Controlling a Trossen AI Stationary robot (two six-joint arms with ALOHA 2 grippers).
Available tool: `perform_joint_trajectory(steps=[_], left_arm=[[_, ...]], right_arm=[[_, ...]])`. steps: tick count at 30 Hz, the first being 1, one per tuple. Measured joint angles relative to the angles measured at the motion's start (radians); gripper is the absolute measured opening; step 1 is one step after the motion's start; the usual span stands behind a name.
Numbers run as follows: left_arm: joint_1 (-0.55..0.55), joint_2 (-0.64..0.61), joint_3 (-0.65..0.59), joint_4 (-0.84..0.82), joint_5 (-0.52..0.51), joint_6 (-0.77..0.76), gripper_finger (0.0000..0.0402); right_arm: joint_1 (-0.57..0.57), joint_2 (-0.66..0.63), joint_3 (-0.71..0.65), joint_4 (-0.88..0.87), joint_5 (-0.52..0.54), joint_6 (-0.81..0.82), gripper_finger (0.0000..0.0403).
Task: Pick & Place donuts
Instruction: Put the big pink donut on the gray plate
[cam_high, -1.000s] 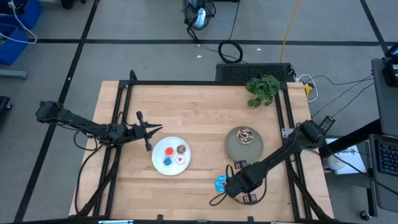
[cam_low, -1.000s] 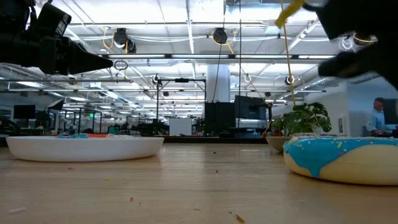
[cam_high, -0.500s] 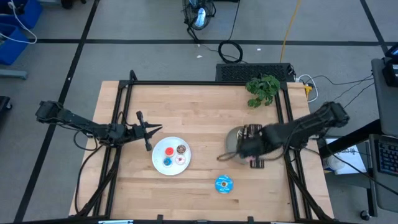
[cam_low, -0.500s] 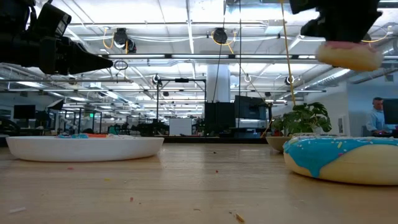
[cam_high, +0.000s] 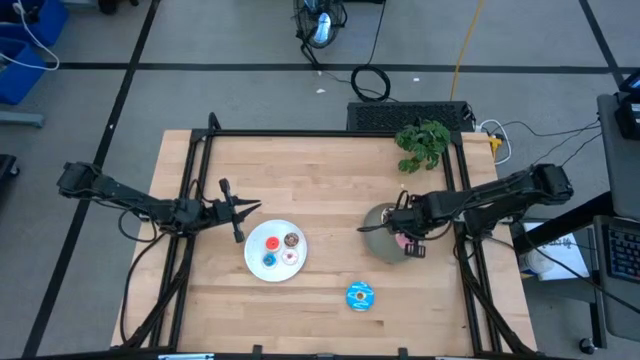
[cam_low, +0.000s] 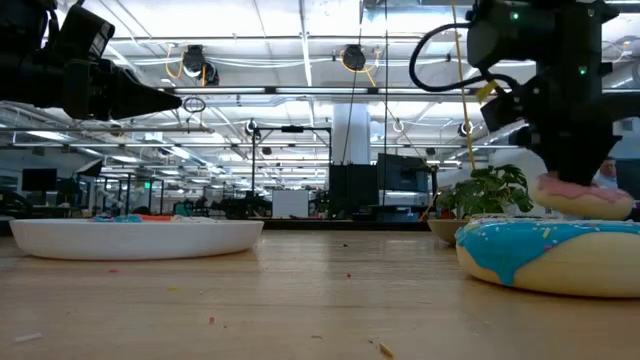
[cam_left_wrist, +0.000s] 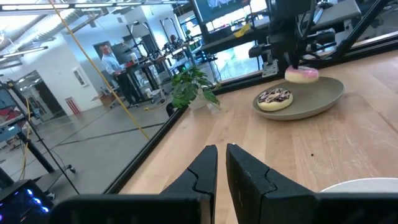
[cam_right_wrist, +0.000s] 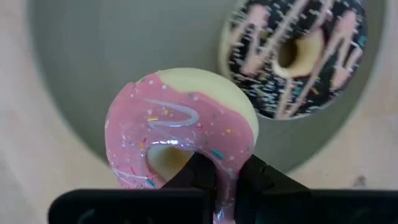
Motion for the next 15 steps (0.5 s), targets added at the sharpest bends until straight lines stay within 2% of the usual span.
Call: perform_joint_trajectory(steps=[7,15], left_arm=[[0.000,0.000,0.000,0.000,0.000,0.000,0.0042],[0.000,0.000,0.000,0.000,0.000,0.000,0.0042]], right_arm=[[-0.013,0.000,-0.033,0.069,0.029,-0.014,0.0017],[-0.013,0.021,-0.037,0.063,0.024,-0.011,0.0017]])
